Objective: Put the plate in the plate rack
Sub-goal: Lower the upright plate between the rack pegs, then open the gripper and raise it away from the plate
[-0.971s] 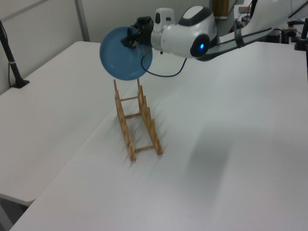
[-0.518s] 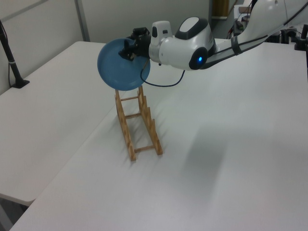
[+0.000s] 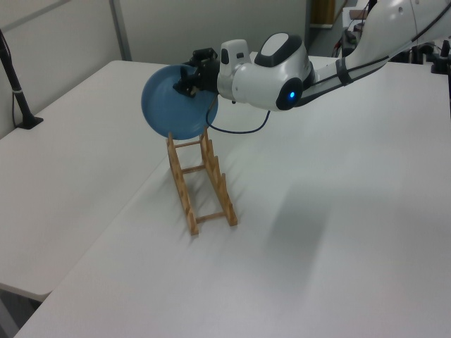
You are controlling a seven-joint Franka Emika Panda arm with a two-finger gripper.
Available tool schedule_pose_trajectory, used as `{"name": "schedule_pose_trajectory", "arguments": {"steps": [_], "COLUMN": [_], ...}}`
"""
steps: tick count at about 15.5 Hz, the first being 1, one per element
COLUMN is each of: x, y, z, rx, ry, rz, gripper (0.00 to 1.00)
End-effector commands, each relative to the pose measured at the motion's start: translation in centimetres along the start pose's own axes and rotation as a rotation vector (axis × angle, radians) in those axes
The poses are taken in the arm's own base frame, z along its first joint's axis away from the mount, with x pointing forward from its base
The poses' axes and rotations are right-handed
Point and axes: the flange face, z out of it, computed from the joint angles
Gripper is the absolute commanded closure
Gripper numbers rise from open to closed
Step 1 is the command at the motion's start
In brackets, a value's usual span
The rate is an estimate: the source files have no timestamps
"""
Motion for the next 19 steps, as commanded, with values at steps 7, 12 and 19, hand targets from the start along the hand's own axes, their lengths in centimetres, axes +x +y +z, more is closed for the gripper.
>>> {"name": "schedule_pose_trajectory", "arguments": {"steps": [7, 12, 19], "x": [1.2, 6.7, 13.3], "y": [0.1, 4.6, 13.0], "z": [-0.2, -2.3, -6.9], "rx": [0.000, 0.004, 0.088], "ry": [0.038, 0.041, -0.229], "rz": [0.012, 0.162, 0.595], "gripper": [0.00, 0.00, 0.00]}}
